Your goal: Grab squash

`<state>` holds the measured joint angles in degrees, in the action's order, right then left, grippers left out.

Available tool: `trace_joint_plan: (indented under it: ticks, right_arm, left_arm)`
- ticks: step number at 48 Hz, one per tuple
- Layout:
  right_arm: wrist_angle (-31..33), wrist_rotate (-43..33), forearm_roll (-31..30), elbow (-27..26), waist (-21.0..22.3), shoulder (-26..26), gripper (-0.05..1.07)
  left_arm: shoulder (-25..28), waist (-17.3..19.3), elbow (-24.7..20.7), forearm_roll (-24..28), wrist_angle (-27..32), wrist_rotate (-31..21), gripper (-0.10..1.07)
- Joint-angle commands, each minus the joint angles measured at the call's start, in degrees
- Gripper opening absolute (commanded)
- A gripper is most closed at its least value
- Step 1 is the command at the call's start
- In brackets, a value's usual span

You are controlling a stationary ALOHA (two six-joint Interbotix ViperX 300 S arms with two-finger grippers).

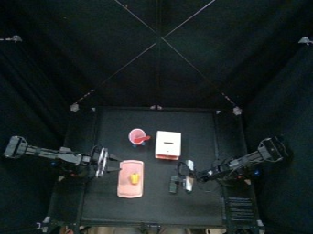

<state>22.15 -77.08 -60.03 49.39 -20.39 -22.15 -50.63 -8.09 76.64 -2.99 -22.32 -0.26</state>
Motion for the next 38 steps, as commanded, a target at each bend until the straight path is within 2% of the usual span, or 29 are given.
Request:
trace_joint_plan:
  ticks: [1,4,10,18,24,38]
  right_arm:
    - [-0.2,-0.2,-0.2,-0.1,-0.1,-1.8,1.00]
    - [-0.3,-0.2,0.0,0.1,-0.1,-2.0,1.00]
    - [-0.2,-0.2,0.4,0.2,-0.6,-1.9,1.00]
    - [-0.2,-0.2,0.2,0.0,-2.5,-2.5,1.00]
    - [-0.2,-0.2,0.2,0.4,-3.6,-2.7,1.00]
    - [0.0,-0.1,0.4,0.4,-4.3,-3.8,1.00]
  left_arm:
    - [3.9,-2.4,-1.1,0.3,0.0,0.1,0.92]
    - [7.1,-3.5,-2.0,0.3,0.5,0.2,0.98]
    - [12.8,-4.4,-4.7,0.0,3.6,0.0,1.00]
    - [21.1,-4.7,-9.9,-3.4,14.9,0.0,1.00]
    - [25.4,-4.7,-14.0,-5.1,21.0,0.2,1.00]
    - [28.2,-4.2,-17.5,-6.6,25.4,-0.1,1.00]
